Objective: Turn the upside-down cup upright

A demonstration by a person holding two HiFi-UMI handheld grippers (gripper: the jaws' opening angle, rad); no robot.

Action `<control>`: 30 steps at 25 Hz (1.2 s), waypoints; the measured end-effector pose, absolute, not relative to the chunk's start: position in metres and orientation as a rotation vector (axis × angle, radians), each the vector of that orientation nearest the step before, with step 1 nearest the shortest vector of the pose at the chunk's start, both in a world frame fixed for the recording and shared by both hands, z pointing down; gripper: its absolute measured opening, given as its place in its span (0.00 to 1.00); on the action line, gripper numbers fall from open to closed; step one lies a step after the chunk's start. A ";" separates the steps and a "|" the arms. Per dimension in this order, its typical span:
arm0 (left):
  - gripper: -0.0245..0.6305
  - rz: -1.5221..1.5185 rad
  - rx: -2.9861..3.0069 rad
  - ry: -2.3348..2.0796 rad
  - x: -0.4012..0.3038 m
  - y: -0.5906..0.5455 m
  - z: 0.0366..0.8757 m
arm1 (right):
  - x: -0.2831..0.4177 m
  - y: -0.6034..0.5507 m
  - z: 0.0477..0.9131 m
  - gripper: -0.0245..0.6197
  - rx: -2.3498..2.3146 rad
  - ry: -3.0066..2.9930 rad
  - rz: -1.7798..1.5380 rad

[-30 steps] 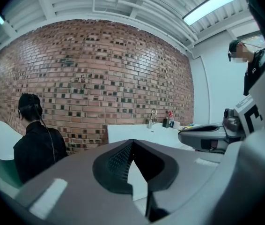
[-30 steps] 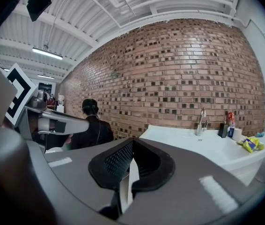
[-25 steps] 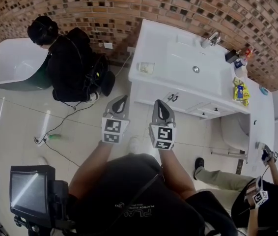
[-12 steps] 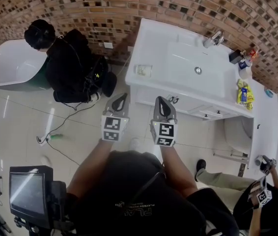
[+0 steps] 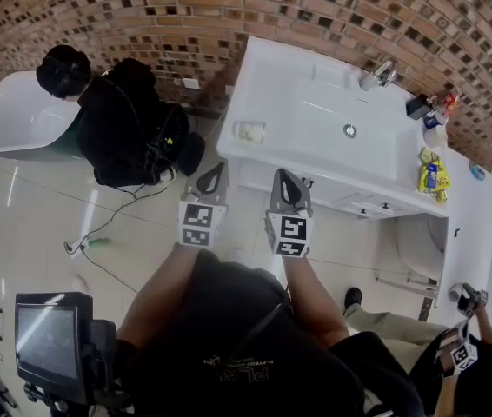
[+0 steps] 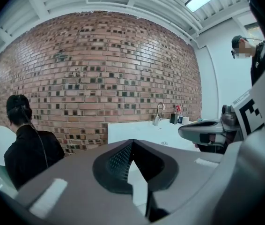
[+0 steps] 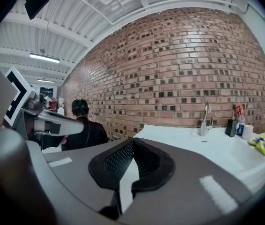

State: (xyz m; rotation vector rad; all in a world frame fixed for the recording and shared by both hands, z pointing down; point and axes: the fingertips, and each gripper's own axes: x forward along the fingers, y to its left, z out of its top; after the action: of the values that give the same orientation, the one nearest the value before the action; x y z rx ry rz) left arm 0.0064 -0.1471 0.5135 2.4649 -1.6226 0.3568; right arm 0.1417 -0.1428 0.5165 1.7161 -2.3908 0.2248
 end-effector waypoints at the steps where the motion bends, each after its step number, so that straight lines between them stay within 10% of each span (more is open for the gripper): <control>1: 0.03 0.353 2.466 -1.625 0.007 -0.149 0.512 | 0.144 -0.145 0.516 0.06 1.720 -2.390 0.225; 30: 0.03 0.351 2.501 -1.567 -0.002 -0.237 0.523 | 0.125 -0.227 0.545 0.06 1.695 -2.322 0.269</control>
State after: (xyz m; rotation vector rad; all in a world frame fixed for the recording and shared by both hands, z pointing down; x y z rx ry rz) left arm -0.0019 -0.2373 0.5226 2.5005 -1.5672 0.3510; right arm 0.1251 -0.2269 0.5452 1.6951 -2.3224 0.2687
